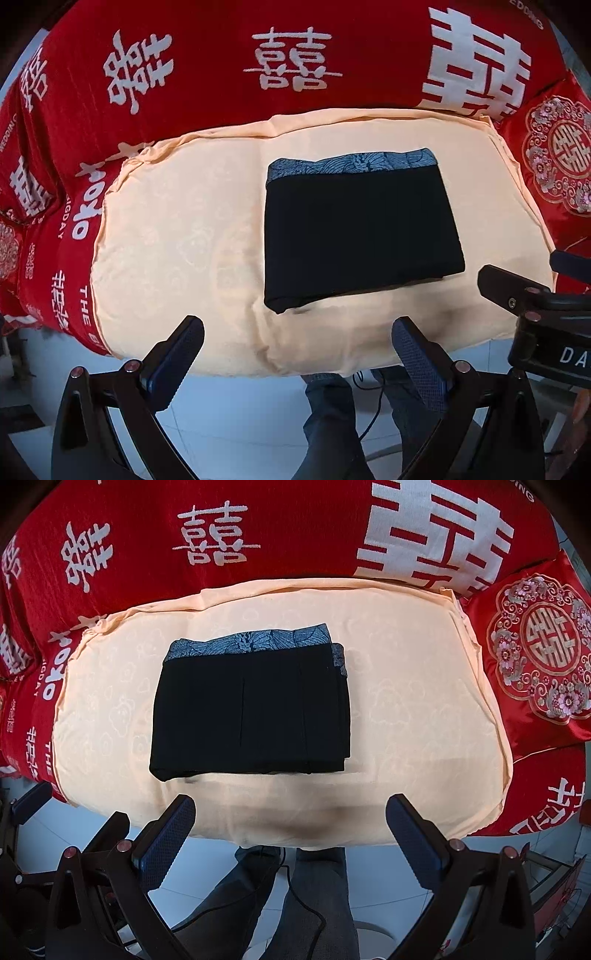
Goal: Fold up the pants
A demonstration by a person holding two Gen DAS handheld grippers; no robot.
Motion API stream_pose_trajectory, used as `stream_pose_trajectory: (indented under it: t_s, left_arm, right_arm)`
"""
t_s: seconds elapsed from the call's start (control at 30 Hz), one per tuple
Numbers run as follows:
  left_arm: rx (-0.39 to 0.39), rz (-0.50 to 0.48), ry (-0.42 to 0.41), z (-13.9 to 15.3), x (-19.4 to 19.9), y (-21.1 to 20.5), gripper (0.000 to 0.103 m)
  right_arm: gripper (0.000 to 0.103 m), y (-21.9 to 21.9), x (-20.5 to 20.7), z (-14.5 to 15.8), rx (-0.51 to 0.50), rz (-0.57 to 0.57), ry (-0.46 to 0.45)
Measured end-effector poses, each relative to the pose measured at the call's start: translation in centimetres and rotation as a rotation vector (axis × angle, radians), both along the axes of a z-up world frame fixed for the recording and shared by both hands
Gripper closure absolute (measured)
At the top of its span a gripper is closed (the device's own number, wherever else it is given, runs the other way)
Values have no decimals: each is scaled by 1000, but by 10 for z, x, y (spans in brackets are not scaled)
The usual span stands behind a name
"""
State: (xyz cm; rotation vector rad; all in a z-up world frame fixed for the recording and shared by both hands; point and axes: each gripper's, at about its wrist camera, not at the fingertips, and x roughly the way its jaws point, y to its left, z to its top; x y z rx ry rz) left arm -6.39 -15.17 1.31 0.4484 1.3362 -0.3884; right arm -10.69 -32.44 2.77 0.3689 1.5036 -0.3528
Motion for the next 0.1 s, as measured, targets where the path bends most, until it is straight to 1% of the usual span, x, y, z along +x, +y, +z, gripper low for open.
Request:
stream_pose_trajectory:
  t_s: [0.1]
  left_arm:
    - [0,-10,1,1,-2,-3,1]
  right_arm:
    - [0,0,-1,-1,1,-2,1]
